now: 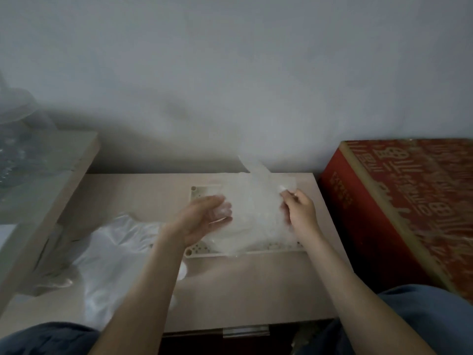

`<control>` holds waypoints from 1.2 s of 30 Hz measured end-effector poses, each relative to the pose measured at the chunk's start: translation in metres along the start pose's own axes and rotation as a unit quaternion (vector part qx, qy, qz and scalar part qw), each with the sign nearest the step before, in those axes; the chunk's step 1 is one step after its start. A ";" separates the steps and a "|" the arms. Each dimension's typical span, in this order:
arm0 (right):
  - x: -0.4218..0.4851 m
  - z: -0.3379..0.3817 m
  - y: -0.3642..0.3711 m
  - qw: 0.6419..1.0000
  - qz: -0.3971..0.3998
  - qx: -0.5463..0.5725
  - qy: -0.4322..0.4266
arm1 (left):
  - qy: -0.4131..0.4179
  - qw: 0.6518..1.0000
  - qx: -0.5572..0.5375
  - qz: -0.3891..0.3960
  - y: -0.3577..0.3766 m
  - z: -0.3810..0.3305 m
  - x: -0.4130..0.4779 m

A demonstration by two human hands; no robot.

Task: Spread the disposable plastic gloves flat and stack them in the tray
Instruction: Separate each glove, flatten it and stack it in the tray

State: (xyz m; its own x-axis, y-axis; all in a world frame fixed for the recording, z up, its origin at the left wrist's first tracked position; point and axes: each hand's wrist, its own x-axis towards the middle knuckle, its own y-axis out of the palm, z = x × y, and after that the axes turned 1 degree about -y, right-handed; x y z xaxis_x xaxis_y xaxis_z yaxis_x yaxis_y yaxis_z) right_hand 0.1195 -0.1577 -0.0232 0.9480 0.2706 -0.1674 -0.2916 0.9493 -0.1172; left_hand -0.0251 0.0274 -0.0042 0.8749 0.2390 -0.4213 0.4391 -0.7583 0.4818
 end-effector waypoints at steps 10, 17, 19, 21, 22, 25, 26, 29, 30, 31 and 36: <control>0.028 -0.045 -0.015 0.990 0.005 -0.108 -0.088 | -0.146 0.983 -0.093 -0.054 -0.004 0.021 0.041; 0.027 -0.047 -0.012 0.991 0.013 -0.097 -0.088 | -0.154 0.982 -0.106 -0.018 -0.002 0.026 0.054; 0.026 -0.051 -0.013 0.990 0.011 -0.117 -0.081 | -0.132 0.986 -0.095 -0.044 0.004 0.027 0.056; 0.026 -0.052 -0.012 0.987 0.009 -0.142 -0.077 | -0.087 0.989 -0.085 -0.080 0.005 0.028 0.059; 0.025 -0.053 -0.012 0.985 0.005 -0.153 -0.077 | -0.068 0.992 -0.064 -0.088 0.004 0.029 0.060; 0.025 -0.054 -0.011 0.978 -0.002 -0.193 -0.082 | -0.049 0.993 -0.007 -0.103 0.003 0.027 0.057; 0.025 -0.054 -0.010 0.975 -0.001 -0.206 -0.084 | -0.049 0.993 0.001 -0.108 0.003 0.025 0.056; 0.024 -0.056 -0.011 0.960 -0.003 -0.262 -0.096 | -0.046 0.988 0.039 -0.142 -0.001 0.021 0.053; 0.024 -0.056 -0.011 0.955 -0.005 -0.281 -0.100 | -0.043 0.987 0.042 -0.147 -0.002 0.019 0.051; 0.024 -0.056 -0.011 0.950 -0.006 -0.296 -0.103 | -0.039 0.987 0.037 -0.148 -0.004 0.018 0.050; 0.023 -0.052 -0.010 0.925 -0.015 -0.364 -0.111 | 0.015 0.949 0.159 -0.271 -0.006 0.017 0.048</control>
State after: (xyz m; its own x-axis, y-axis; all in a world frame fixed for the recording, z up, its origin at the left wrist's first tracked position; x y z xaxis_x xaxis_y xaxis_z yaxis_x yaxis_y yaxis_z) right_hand 0.1371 -0.1689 -0.0767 0.9361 0.3492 0.0421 -0.1970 0.6198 -0.7596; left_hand 0.0108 0.0332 -0.0403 0.5453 0.6601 -0.5166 0.7471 -0.6623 -0.0577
